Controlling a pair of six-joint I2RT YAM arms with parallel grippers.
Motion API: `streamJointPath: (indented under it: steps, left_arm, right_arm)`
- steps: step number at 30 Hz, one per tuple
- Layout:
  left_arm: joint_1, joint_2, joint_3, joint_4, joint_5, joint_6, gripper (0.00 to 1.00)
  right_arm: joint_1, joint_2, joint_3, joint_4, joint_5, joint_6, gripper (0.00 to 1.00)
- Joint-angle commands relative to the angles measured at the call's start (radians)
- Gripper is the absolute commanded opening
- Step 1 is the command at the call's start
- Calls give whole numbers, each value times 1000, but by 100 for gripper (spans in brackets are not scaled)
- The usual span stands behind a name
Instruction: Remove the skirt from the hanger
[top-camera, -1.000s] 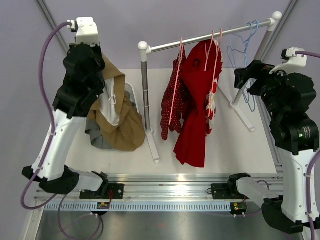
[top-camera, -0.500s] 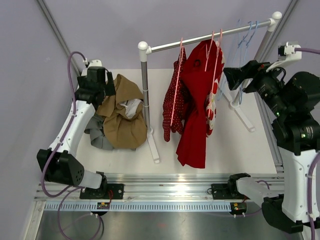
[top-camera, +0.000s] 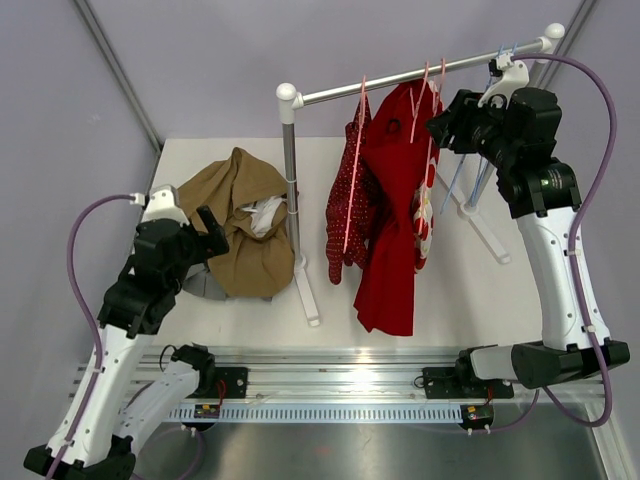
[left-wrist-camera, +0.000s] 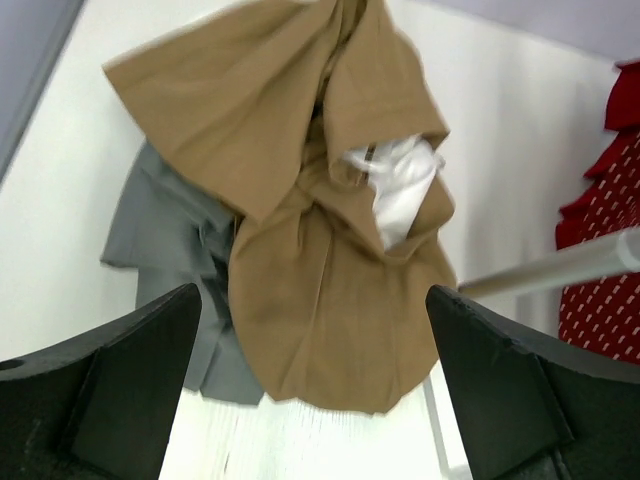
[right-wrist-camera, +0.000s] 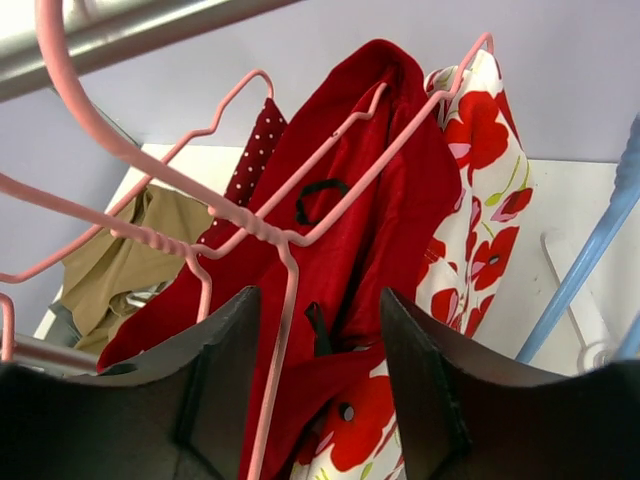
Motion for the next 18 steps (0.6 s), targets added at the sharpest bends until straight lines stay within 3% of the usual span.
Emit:
streamJointPath:
  steps: [1,3,13,14,16,18]
  left_arm:
    - [-6,-43,-119,-45,52,-52,99]
    - [-6,-67,-148,-50,44,-63,99]
    - [-37,-69,-165,-25,50,-63,99]
    - [-37,-69,-165,-25,49,-61,99]
    - [-37,-73,-168,-24,50,-61,99]
    - [-37,-76,-170,-21,55,-61,99]
  right_arm:
    - [-1,2,54,81,16,10,56]
    - [1,7,46,94,19,21,46]
    - [8,27,23,101,-2,45,41]
    - [8,30,25,101,-2,47,39]
    - [15,31,26,102,4,48,25]
    - [15,36,29,99,7,48,28]
